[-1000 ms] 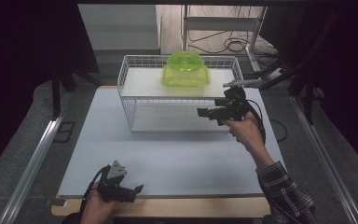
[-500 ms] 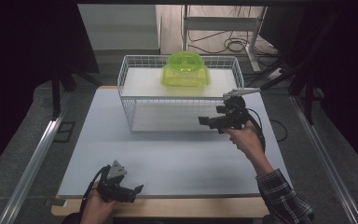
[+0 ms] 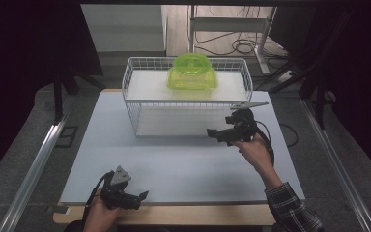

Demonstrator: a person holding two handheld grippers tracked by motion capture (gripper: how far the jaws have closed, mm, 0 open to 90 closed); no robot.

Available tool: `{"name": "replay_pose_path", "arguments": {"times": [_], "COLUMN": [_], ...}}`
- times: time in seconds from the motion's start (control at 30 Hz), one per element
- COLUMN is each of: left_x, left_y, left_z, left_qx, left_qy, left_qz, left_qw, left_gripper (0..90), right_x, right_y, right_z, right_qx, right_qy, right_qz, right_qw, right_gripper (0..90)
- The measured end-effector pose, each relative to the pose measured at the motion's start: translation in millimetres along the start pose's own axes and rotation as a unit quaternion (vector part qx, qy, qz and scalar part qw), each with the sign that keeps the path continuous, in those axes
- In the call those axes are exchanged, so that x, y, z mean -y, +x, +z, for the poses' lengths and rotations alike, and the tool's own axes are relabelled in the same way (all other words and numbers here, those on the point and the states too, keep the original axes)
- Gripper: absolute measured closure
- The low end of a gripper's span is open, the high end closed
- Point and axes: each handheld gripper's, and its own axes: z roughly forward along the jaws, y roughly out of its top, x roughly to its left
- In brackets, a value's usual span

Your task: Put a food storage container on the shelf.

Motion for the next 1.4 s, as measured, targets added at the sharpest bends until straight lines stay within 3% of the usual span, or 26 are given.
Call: {"name": "replay_pose_path", "arguments": {"times": [0.63, 0.9, 1.4], "left_x": [0.3, 0.6, 0.9], "left_y": [0.0, 0.6, 0.6], "left_z": [0.2, 0.2, -0.2], "left_qx": [-0.001, -0.002, 0.000], "left_qy": [-0.001, -0.002, -0.004], "left_qz": [0.002, 0.002, 0.003], "left_qw": [1.0000, 1.0000, 1.0000], "left_gripper": [0.0, 0.0, 0.0], "right_x": [36.6, 54.3, 78.5], "right_y": [6.0, 3.6, 7.9], "right_z": [6.2, 9.6, 10.8], "right_qx": [0.020, 0.025, 0.047], "right_qy": [0.004, 0.006, 0.020], "right_qz": [-0.021, -0.013, -0.028], "right_qw": [0.9996, 0.9996, 0.9983], "right_gripper": [4.1, 4.1, 1.7]}}
